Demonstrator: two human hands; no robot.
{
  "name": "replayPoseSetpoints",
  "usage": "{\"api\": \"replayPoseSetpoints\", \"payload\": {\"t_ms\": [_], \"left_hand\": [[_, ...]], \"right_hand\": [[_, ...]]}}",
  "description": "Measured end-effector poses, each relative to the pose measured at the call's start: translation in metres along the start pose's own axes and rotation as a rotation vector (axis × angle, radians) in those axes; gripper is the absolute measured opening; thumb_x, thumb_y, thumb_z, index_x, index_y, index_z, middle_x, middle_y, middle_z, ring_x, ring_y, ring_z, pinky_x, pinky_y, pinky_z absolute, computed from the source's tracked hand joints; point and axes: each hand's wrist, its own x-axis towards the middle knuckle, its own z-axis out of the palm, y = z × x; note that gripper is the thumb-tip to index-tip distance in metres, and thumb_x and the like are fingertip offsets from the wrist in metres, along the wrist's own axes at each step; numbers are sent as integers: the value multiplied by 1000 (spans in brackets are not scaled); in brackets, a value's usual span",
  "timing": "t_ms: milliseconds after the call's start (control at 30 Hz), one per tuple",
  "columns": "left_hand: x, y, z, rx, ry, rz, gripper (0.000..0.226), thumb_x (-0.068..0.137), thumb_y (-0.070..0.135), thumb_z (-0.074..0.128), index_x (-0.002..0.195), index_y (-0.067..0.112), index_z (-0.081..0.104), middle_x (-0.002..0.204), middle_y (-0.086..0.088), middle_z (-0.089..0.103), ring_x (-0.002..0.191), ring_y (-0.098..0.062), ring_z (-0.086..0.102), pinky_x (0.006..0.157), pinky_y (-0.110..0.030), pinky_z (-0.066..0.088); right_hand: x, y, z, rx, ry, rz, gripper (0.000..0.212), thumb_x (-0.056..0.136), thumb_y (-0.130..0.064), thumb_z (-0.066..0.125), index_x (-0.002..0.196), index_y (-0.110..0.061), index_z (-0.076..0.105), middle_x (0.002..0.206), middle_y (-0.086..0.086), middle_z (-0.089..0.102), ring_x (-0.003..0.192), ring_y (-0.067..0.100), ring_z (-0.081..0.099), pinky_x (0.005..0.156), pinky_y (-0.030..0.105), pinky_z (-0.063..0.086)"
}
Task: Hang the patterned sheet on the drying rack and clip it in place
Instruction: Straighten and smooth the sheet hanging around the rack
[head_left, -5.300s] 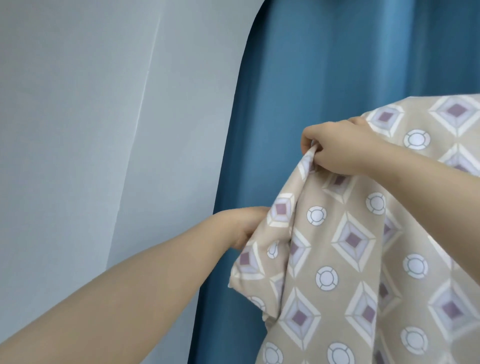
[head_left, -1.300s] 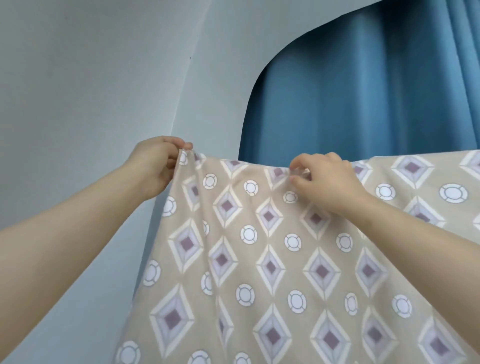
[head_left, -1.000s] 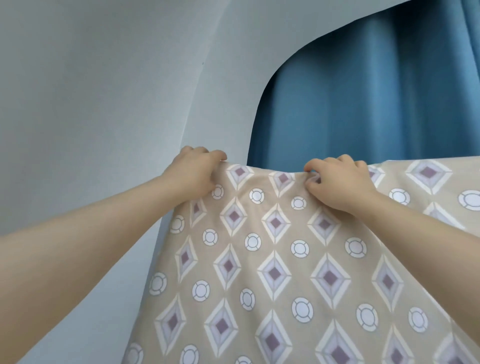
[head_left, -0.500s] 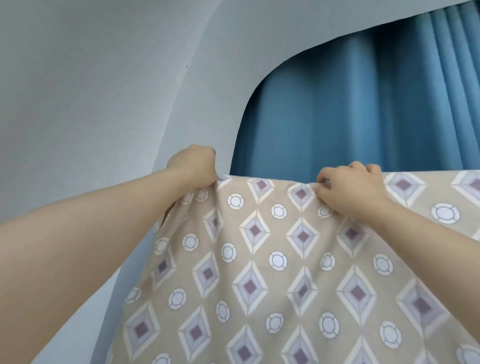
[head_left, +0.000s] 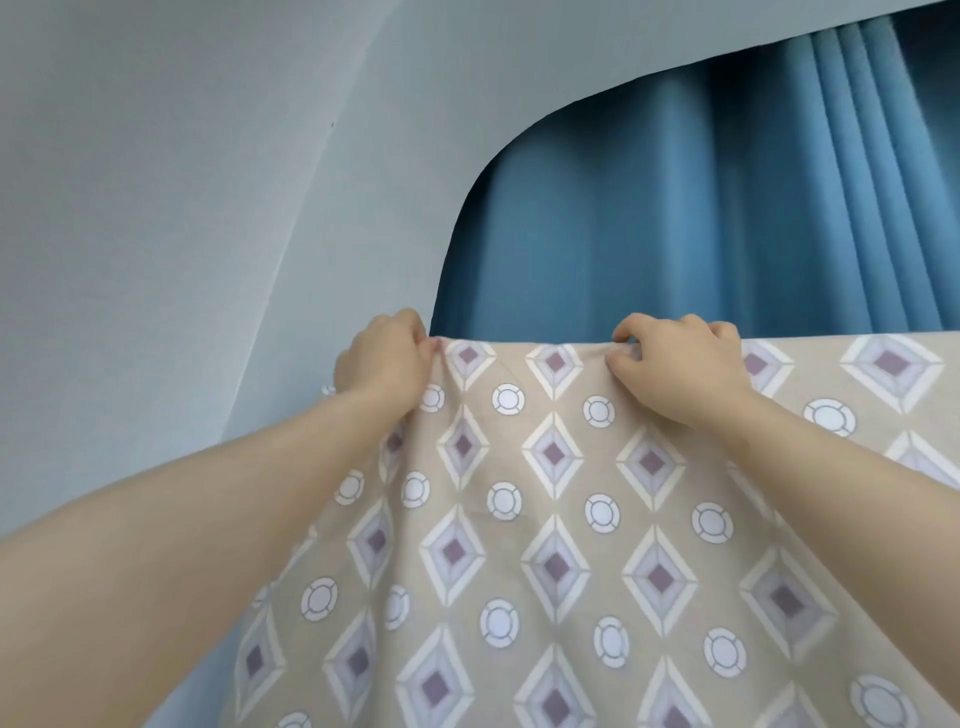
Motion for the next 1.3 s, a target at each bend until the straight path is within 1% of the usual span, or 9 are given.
{"api": "replayPoseSetpoints", "payload": {"t_ms": [100, 233, 333, 433, 600, 767, 1033, 1167, 1300], "left_hand": [[0, 8, 25, -17, -123, -16, 16, 96, 24, 40, 97, 10, 49, 103, -11, 51, 91, -32, 50, 74, -32, 39], [9, 5, 30, -532, 11, -186, 22, 96, 28, 45, 78, 16, 44, 83, -2, 51, 78, -24, 47, 61, -28, 33], [3, 10, 24, -670, -387, -116, 17, 89, 41, 56, 84, 26, 58, 87, 3, 62, 72, -15, 56, 56, -24, 41], [8, 12, 15, -549, -629, 12, 15, 81, 36, 68, 88, 22, 70, 87, 5, 69, 79, -12, 63, 71, -22, 50], [18, 29, 33, -558, -189, 43, 15, 85, 27, 64, 71, 20, 64, 80, 0, 65, 77, -18, 57, 71, -29, 47], [16, 20, 35, -331, -448, 224, 23, 81, 38, 68, 86, 16, 66, 84, -1, 65, 77, -15, 57, 73, -28, 46], [24, 40, 33, -134, -241, 203, 19, 90, 33, 54, 79, 25, 67, 88, 7, 66, 90, -18, 59, 78, -33, 47], [23, 58, 46, -96, 55, 98, 23, 95, 27, 45, 92, 23, 68, 101, 1, 60, 97, -26, 55, 80, -34, 39], [16, 47, 72, 61, -90, 74, 24, 95, 26, 43, 86, 21, 65, 96, -1, 64, 95, -26, 56, 83, -33, 33]], "right_hand": [[1, 3, -2, -23, -20, 0, 32, 93, -32, 35, 117, -25, 54, 110, 1, 65, 112, 25, 46, 96, 38, 25], [-5, 18, -5, -37, -20, 10, 32, 94, -30, 34, 115, -22, 57, 103, 3, 65, 106, 26, 48, 92, 36, 27], [-5, 21, -8, -41, -33, -8, 32, 94, -29, 33, 114, -21, 57, 102, 3, 65, 104, 26, 48, 91, 36, 28], [-4, 22, -11, -65, -37, -21, 33, 94, -30, 32, 112, -21, 58, 104, 3, 63, 102, 26, 48, 90, 36, 28], [-5, 24, -11, -98, 0, -64, 35, 96, -32, 29, 112, -20, 58, 107, 4, 62, 101, 27, 50, 84, 36, 27], [-5, 37, -11, -61, 8, -14, 34, 96, -26, 31, 120, -18, 53, 113, 5, 63, 107, 28, 51, 90, 35, 29], [-11, 59, -7, -158, 29, 35, 28, 96, -18, 31, 109, -20, 55, 100, 2, 66, 98, 26, 50, 79, 35, 21], [-11, 61, -13, -140, 42, 35, 32, 98, -22, 27, 111, -20, 56, 102, 3, 66, 100, 26, 50, 85, 36, 24], [-16, 63, -18, -156, 37, 42, 34, 98, -26, 27, 110, -20, 58, 104, 3, 64, 102, 27, 49, 90, 37, 25]]}}
